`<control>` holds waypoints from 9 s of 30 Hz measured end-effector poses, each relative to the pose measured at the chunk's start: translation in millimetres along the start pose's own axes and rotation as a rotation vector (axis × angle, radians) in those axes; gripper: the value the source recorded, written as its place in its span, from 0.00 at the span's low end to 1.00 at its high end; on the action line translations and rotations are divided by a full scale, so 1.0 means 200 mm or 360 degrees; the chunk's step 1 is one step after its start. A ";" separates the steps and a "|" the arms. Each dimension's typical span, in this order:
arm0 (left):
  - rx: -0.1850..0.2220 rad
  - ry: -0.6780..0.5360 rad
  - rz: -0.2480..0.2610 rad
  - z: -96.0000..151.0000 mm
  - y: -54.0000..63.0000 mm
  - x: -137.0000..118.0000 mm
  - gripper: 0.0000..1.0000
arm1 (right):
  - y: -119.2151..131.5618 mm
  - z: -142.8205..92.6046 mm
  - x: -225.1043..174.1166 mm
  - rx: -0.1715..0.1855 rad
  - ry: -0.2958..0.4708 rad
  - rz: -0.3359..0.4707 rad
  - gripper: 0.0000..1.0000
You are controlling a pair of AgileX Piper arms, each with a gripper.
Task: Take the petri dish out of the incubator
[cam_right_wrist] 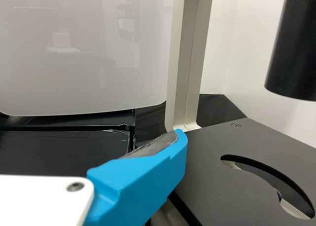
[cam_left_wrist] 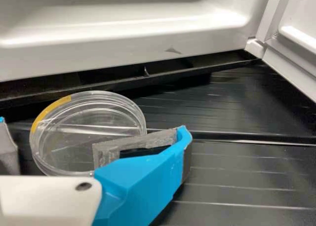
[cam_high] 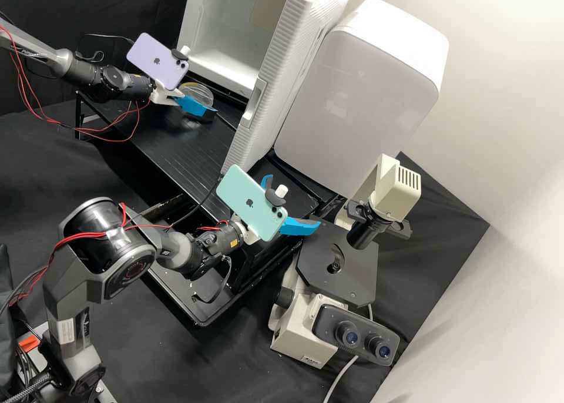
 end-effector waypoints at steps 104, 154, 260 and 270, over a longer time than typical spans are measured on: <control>0.0037 0.0011 0.0023 -0.04 -0.01 -0.05 0.00 | 0.00 0.00 0.00 0.0000 0.0000 0.0000 1.00; 0.0060 -0.0093 0.0061 -0.10 -0.07 -0.30 0.00 | 0.00 0.00 0.00 0.0000 0.0000 0.0000 1.00; 0.0057 0.0073 0.0025 -0.05 -0.05 -0.09 0.00 | 0.00 0.00 0.00 0.0000 0.0000 0.0000 1.00; 0.0057 0.0073 0.0025 -0.05 -0.05 -0.09 0.00 | 0.00 0.00 0.00 0.0000 0.0000 0.0000 1.00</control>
